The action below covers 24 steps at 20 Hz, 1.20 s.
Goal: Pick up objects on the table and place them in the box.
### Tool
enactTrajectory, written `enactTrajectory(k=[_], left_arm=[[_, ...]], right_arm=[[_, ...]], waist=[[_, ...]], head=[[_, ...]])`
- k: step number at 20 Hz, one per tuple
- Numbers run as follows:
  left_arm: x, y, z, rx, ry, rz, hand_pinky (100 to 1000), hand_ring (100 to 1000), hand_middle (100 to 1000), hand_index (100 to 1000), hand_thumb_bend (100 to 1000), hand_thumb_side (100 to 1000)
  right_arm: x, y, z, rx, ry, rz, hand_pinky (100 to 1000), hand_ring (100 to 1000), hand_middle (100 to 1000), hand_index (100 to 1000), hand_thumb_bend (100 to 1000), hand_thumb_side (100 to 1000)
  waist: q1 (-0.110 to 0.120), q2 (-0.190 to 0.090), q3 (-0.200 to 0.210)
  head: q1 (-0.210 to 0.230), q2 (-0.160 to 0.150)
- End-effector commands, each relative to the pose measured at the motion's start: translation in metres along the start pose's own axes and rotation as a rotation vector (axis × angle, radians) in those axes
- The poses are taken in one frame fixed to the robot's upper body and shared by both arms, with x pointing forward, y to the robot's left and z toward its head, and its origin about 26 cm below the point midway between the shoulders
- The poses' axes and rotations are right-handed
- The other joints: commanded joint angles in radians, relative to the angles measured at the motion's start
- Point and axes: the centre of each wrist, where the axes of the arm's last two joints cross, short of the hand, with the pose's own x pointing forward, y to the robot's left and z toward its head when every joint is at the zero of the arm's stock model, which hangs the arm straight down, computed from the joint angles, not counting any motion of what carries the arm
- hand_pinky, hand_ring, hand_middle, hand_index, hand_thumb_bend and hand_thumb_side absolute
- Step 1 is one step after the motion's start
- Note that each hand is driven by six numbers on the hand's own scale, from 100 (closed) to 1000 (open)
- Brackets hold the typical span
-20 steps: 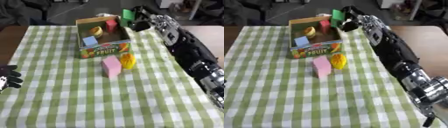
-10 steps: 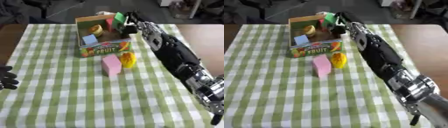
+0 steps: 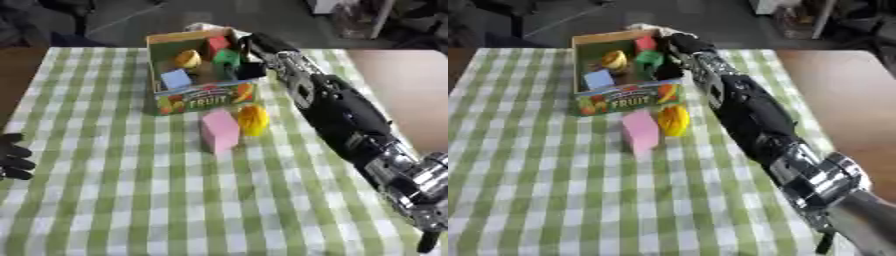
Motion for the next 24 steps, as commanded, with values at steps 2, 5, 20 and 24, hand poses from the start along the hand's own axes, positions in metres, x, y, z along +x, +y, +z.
enactTrajectory(k=[2, 5, 20, 24], left_arm=[[0.005, 0.004, 0.001, 0.007, -0.01, -0.019, 603, 609, 594, 792, 100, 743], [0.003, 0.004, 0.002, 0.01, -0.002, -0.019, 603, 608, 594, 791, 100, 743], [-0.004, 0.01, 0.01, 0.05, 0.039, -0.036, 601, 608, 593, 791, 100, 743], [-0.005, 0.009, 0.01, 0.046, 0.038, -0.034, 601, 608, 593, 791, 100, 742]], right_arm=[[0.002, -0.023, 0.004, 0.002, -0.054, 0.049, 781, 828, 737, 930, 319, 652], [0.004, -0.025, 0.007, 0.035, -0.084, 0.073, 790, 837, 755, 952, 325, 641], [0.033, -0.037, 0.051, 0.347, -0.438, 0.179, 818, 853, 782, 939, 323, 548], [0.03, -0.012, 0.045, 0.426, -0.387, 0.195, 820, 853, 789, 950, 336, 492]], waist=[[0.001, -0.019, -0.007], [0.001, -0.026, -0.015], [-0.007, -0.05, -0.077], [-0.001, -0.05, -0.076]], head=[[0.002, 0.004], [0.005, 0.004], [0.027, 0.004], [0.027, 0.004]])
